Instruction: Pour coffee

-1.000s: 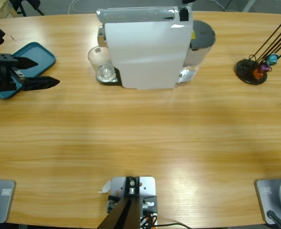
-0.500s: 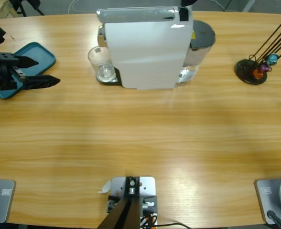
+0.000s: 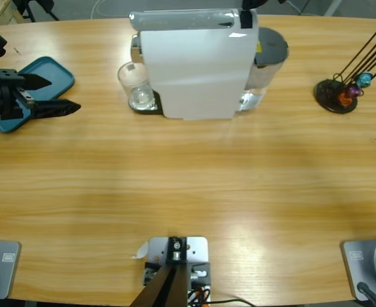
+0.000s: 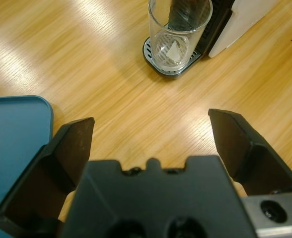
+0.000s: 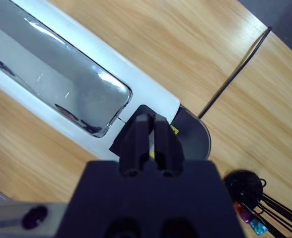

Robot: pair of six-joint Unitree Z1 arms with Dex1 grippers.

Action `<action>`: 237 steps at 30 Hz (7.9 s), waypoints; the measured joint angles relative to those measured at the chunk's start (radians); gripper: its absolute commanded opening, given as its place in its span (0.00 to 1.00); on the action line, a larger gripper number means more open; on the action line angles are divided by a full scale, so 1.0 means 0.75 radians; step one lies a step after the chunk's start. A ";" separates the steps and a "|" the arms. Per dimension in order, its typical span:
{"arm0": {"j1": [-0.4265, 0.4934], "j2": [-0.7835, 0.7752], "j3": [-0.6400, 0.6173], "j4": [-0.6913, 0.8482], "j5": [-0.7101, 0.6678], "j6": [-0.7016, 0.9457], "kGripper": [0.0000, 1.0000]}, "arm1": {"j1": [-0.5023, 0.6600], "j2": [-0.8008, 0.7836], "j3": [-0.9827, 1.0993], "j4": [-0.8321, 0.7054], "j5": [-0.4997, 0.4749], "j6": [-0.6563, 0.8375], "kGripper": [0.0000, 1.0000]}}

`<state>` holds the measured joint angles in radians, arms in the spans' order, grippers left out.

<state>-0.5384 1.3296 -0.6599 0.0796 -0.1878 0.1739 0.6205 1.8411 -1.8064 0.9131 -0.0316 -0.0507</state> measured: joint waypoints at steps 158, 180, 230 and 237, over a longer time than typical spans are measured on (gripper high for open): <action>-0.090 -0.061 -0.085 0.010 0.034 -0.008 1.00 | 0.069 -1.131 1.546 -0.770 0.231 0.056 1.00; -0.090 -0.039 -0.085 0.010 0.013 0.111 1.00 | 0.069 -1.127 1.547 -0.773 0.231 0.057 1.00; 0.122 -0.129 -0.047 0.017 -0.259 0.333 1.00 | 0.069 -1.108 1.557 -0.778 0.235 0.059 1.00; 0.282 -0.039 -0.038 -0.022 -0.489 0.535 1.00 | 0.069 -1.064 1.556 -0.778 0.245 0.059 1.00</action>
<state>-0.3265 1.3003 -0.6881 0.0633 -0.5547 0.5755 0.6726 1.0428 -0.6390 0.3296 0.1524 -0.0067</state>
